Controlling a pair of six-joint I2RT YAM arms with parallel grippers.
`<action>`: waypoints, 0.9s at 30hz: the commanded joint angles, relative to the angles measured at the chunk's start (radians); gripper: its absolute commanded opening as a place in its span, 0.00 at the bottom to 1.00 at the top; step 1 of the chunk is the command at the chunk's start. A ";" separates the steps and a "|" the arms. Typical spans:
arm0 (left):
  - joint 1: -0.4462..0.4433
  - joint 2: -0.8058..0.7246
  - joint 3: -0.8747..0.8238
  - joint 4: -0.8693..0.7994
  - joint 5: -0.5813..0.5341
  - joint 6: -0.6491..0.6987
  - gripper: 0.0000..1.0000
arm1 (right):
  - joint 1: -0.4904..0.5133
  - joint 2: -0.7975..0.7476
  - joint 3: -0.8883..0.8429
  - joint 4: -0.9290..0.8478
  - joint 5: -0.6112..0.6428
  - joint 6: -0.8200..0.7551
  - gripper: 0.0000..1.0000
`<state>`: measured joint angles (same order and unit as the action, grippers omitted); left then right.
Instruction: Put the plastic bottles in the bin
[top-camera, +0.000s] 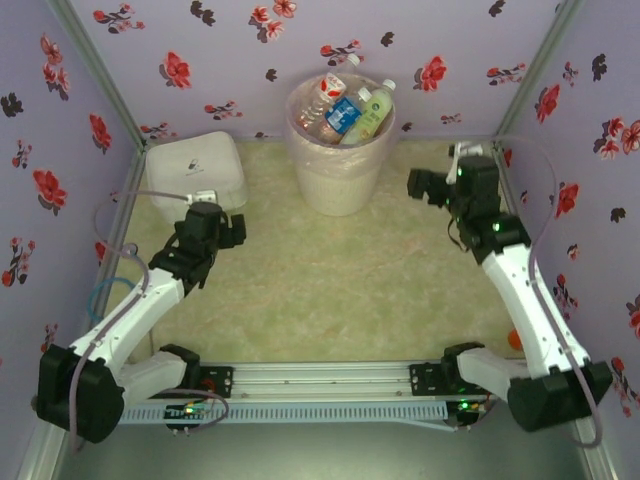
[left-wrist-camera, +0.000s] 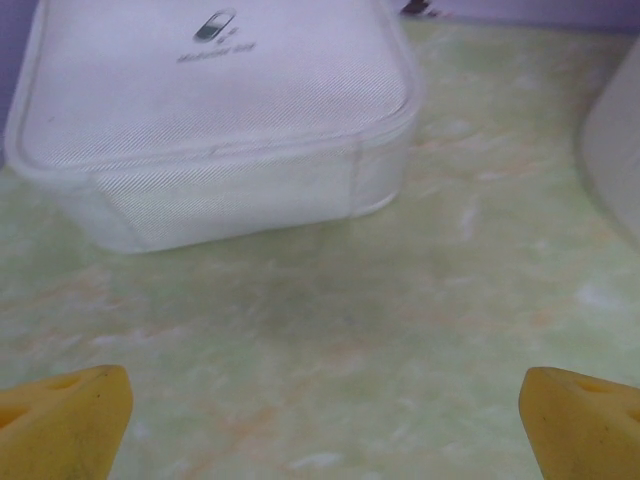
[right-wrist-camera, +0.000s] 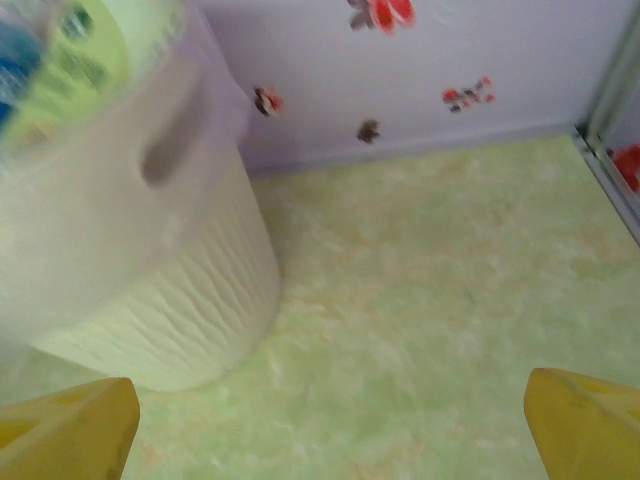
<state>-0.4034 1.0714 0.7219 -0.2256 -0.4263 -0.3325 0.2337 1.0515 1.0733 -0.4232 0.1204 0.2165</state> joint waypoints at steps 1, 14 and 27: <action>0.029 -0.008 -0.065 0.106 -0.081 0.056 1.00 | -0.004 -0.107 -0.186 0.181 0.057 -0.016 0.99; 0.070 0.148 -0.109 0.345 -0.097 0.193 1.00 | -0.011 -0.008 -0.578 0.521 0.269 -0.056 0.99; 0.111 0.154 -0.186 0.503 -0.106 0.320 1.00 | -0.023 0.130 -0.698 0.880 0.335 -0.098 0.99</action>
<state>-0.3119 1.2350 0.5777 0.1783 -0.4988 -0.0769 0.2195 1.1641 0.3954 0.3237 0.4065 0.1307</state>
